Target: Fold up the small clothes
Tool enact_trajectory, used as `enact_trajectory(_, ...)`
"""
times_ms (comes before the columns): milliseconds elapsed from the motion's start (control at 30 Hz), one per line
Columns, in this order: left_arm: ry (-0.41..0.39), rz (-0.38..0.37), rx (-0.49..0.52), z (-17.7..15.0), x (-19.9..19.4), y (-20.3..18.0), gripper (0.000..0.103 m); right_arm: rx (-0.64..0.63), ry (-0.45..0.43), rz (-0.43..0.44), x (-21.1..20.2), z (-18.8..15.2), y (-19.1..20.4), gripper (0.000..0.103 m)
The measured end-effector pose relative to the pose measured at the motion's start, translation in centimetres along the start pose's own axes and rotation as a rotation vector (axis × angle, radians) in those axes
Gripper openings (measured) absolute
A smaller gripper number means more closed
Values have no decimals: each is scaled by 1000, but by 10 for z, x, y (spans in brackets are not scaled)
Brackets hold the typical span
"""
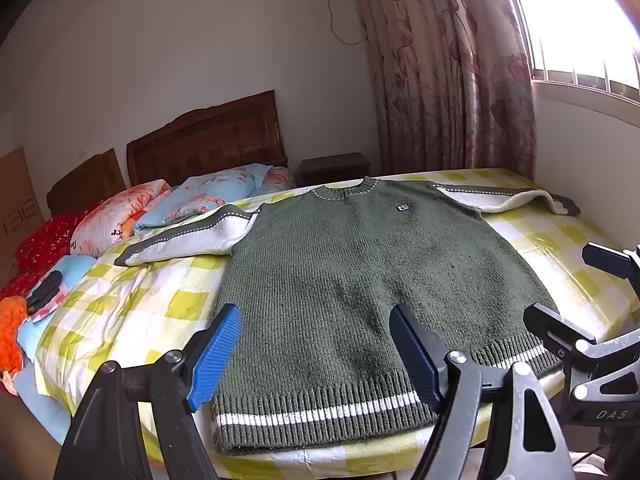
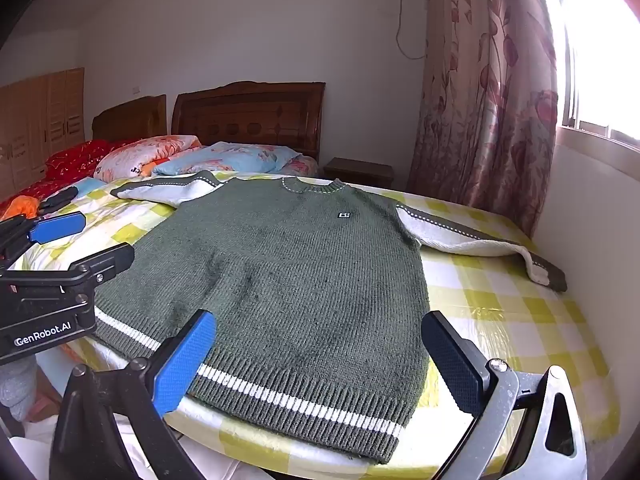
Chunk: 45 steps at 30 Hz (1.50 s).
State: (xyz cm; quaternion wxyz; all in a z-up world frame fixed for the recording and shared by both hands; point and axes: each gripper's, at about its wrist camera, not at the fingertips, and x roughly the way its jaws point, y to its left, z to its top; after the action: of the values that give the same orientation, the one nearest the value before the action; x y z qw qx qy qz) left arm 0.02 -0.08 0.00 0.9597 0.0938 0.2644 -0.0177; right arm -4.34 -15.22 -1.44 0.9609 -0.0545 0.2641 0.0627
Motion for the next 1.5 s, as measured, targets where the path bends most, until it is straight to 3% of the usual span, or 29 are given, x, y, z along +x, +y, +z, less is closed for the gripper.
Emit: enact_trajectory(1500,49,-32,-54,-10,8,8,78,45,37,26,8,-5,-4,103)
